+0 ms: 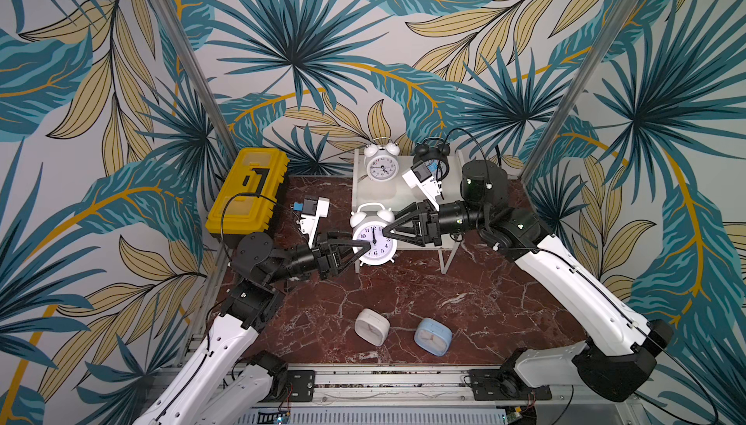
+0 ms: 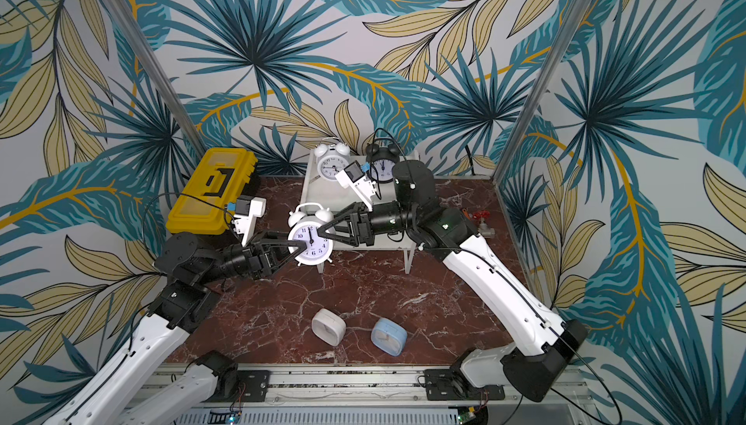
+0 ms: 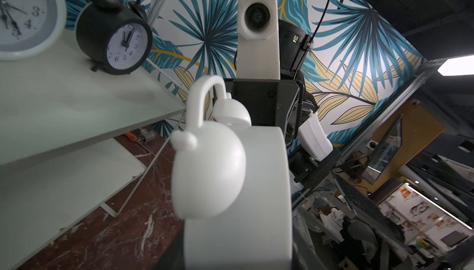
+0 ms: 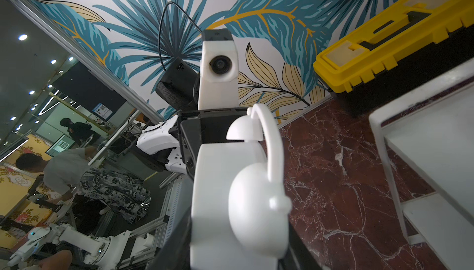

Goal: Place the alarm clocks on the shelf by style
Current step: Pick up the alarm from the center of the board.

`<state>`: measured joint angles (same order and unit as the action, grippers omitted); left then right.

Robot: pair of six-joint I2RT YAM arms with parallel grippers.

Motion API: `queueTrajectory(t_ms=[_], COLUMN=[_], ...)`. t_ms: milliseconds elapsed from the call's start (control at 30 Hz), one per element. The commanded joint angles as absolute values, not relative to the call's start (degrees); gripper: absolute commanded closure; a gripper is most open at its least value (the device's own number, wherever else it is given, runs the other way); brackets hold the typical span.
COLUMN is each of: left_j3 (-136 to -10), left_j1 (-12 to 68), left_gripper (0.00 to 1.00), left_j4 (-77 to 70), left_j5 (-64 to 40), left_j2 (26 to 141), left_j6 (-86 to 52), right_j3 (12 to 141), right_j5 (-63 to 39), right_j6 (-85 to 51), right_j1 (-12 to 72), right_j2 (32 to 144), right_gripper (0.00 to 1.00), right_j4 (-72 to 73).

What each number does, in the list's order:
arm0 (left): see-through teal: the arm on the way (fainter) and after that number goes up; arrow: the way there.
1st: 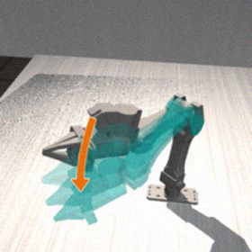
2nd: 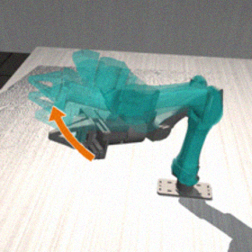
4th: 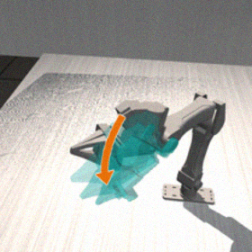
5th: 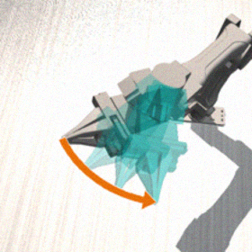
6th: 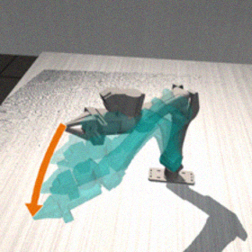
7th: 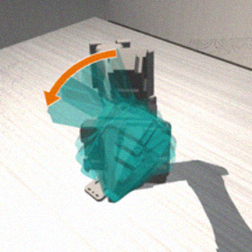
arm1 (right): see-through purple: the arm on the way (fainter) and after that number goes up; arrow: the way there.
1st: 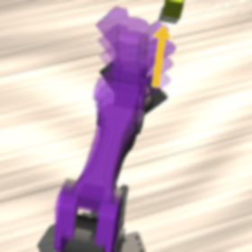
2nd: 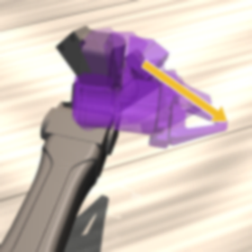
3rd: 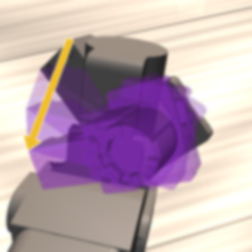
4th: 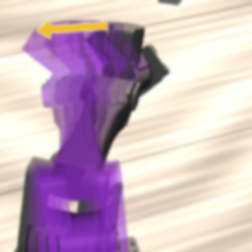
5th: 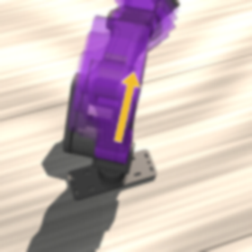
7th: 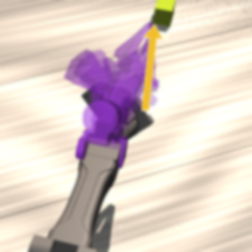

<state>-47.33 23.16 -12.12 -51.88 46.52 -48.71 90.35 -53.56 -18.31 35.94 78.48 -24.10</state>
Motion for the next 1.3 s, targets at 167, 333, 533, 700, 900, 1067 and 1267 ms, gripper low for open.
queueTrajectory(t_ms=[167,333,533,700,900,1067,1267], left_j3=[-51.1,-51.5,-51.8,-51.8,-51.5,-51.4,-51.2], left_j1=[21.9,21.8,21.8,21.8,21.7,21.7,21.6], left_gripper=[0.67,0.67,0.67,0.67,0.67,0.66,0.33], left_j4=[-14.7,-14.5,-15.0,-14.7,-15.3,-15.3,-10.9], left_j5=[-54.0,-54.1,-55.2,-56.7,-56.8,-56.8,-52.6], left_j2=[46.3,46.3,47.1,47.6,47.7,48.2,47.7], left_j6=[-48.1,-48.1,-48.4,-48.8,-48.9,-48.7,-46.3], right_j3=[94.5,94.5,95.7,96.6,97.1,97.2,97.9], right_j5=[-51.5,-50.7,-51.7,-53.0,-54.1,-53.7,-51.6], right_j6=[-10.5,-9.1,-9.8,-11.1,-10.9,-8.8,-5.9], right_j1=[35.6,35.6,35.6,35.7,35.7,35.7,35.8], right_j2=[77.1,76.6,77.9,79.1,79.8,79.3,77.7], right_gripper=[0.46,0.39,0.4,0.4,0.49,0.69,0.79], right_j4=[-38.3,-41.3,-40.5,-38.6,-39.6,-41.8,-42.8])
